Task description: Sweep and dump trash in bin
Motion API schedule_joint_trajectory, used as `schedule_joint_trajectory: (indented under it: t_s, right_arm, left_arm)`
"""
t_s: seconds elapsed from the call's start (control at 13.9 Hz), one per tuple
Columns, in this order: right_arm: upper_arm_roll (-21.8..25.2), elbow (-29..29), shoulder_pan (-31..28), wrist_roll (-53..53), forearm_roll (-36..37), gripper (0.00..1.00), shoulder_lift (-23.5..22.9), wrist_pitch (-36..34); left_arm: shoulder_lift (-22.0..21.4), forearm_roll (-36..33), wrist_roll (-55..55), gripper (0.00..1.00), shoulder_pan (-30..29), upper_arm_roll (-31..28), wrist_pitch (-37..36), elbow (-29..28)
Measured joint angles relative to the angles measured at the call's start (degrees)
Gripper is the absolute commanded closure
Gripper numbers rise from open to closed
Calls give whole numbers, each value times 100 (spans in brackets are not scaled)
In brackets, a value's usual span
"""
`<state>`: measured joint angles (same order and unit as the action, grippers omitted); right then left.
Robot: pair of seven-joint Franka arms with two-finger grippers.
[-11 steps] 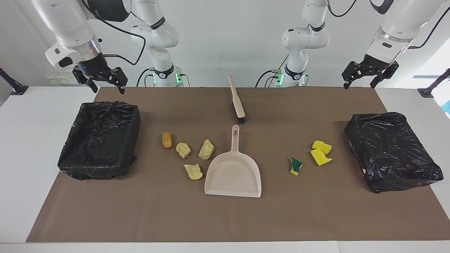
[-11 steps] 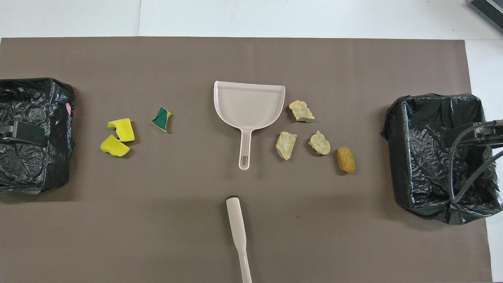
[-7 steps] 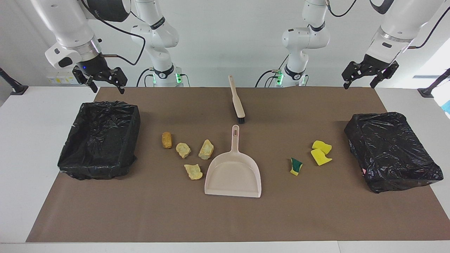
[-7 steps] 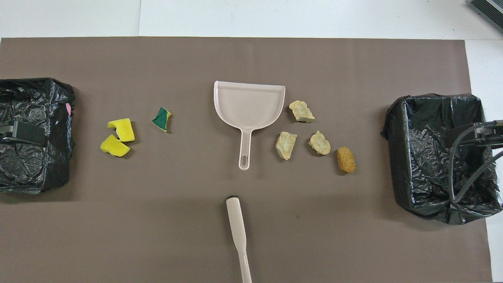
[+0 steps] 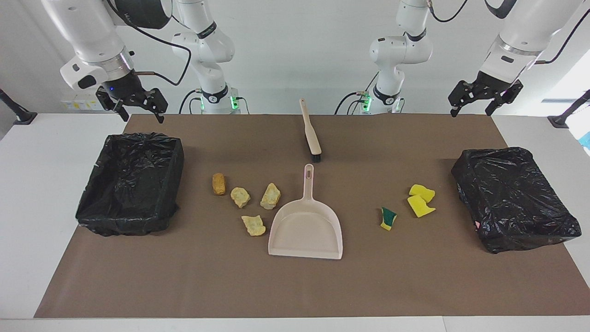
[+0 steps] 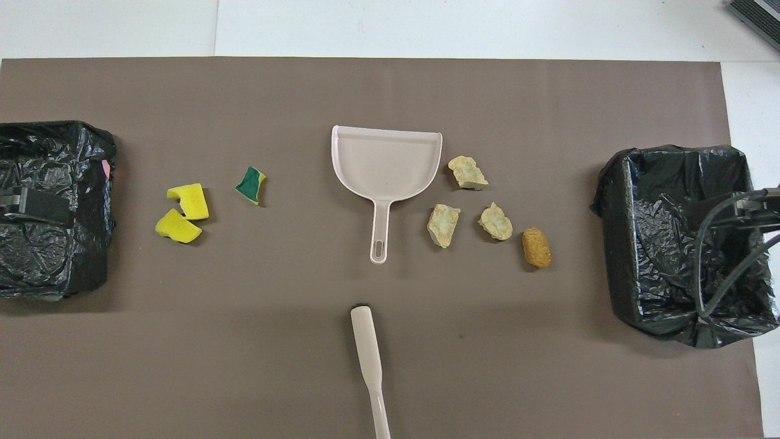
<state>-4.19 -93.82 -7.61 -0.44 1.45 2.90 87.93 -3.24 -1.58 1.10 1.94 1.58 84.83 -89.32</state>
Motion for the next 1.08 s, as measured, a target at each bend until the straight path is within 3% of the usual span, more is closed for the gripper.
schedule_joint_trajectory:
  t_s: [1.08]
  right_arm:
    - [-6, -78, 8, 0, -14, 0, 55, -11]
  left_arm:
    - [0, 0, 0, 0, 0, 0, 0, 0]
